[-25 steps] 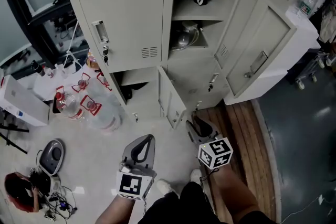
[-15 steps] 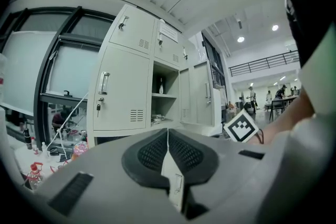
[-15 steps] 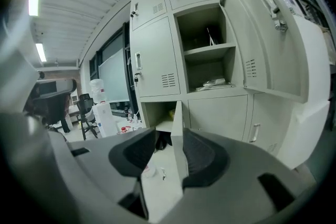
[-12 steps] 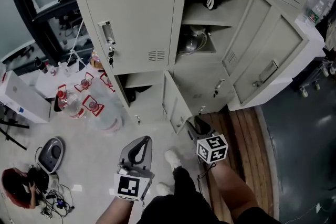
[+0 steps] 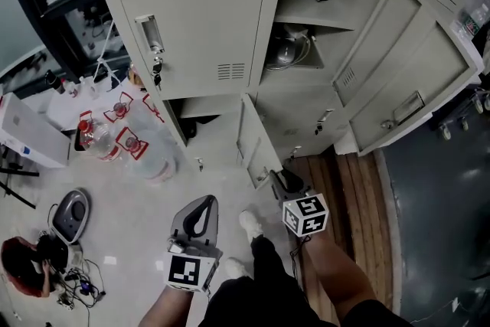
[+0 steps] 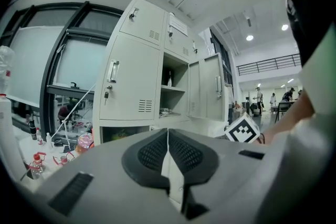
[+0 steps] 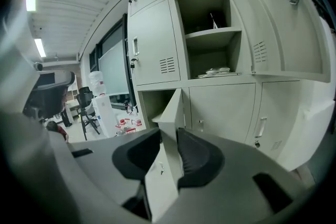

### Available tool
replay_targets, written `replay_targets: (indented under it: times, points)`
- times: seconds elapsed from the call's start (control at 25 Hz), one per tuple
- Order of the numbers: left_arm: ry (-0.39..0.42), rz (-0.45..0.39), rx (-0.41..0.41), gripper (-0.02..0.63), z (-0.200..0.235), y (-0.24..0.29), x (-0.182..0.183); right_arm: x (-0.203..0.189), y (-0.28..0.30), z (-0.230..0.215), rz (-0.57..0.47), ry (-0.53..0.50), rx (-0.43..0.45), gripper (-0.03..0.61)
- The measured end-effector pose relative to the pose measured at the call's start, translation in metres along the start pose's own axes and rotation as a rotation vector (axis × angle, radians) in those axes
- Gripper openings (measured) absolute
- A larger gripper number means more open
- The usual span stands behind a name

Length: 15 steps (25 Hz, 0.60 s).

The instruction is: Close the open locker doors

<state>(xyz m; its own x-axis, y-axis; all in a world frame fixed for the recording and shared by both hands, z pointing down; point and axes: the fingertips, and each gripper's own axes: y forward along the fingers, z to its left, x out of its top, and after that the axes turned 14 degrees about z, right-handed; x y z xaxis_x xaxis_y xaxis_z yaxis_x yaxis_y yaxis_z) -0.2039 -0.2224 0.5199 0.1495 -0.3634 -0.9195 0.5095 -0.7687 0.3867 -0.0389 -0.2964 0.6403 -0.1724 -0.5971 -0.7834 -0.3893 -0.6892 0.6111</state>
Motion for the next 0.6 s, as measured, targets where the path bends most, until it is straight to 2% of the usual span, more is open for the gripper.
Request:
replay_targets:
  times: [0.24, 0.6]
  points:
    - [-0.028, 0.009, 0.005, 0.005, 0.004, 0.002, -0.007, 0.0, 0.007, 0.022, 0.015, -0.079, 0.01, 0.098]
    - [-0.04, 0.012, 0.037, 0.005, 0.012, -0.005, -0.01, 0.004, 0.019, 0.055, 0.016, -0.096, 0.048, 0.104]
